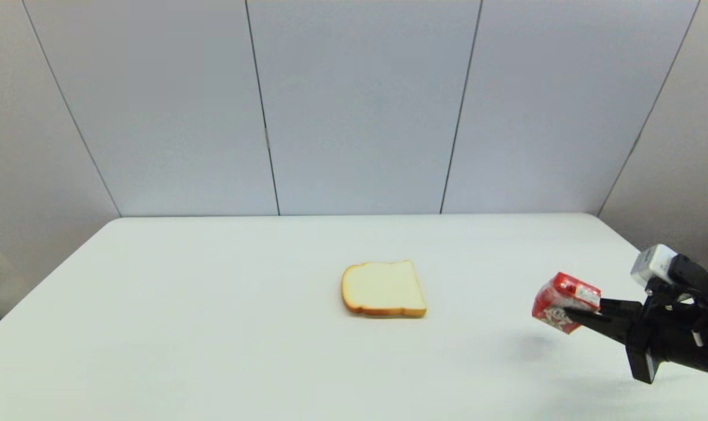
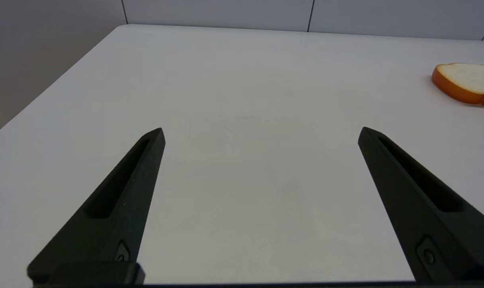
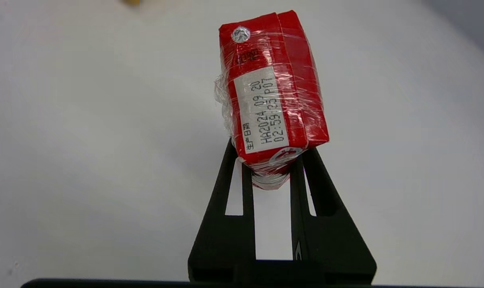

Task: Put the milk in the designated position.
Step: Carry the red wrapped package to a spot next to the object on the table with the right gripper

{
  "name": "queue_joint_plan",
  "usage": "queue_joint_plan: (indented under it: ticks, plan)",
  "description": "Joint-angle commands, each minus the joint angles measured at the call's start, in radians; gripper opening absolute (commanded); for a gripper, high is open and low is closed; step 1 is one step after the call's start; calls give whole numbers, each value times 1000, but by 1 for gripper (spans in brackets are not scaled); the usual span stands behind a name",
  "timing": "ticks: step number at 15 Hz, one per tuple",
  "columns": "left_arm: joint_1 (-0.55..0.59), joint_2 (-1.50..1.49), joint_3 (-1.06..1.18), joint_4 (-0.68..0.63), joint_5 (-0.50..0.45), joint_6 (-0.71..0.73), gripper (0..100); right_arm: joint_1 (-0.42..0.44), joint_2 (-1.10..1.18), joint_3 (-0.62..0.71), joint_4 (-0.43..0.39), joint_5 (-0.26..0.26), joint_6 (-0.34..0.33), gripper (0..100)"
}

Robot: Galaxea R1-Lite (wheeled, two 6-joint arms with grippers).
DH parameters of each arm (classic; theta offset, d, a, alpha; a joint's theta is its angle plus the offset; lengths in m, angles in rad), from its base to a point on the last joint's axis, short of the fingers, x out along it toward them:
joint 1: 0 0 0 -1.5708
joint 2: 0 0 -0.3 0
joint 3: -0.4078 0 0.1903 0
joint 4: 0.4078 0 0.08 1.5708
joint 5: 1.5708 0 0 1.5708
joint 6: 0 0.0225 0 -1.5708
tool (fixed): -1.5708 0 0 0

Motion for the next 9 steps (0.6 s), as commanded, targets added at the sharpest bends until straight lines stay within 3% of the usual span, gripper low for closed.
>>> queue_joint_plan:
  ticks: [1,5,7,9]
  plan:
    - [-1,0,2,0,0,0,100,7,-10,-212,86,4,64,0]
    - [-1,0,2,0,0,0,100,89,96,-454,121,-19,89,0]
    - [1,0,2,0,0,0,100,193,177,-602,131,-188,133,0]
    - [1,0,2,0,0,0,100,302,254,-732,258,-423,150,0]
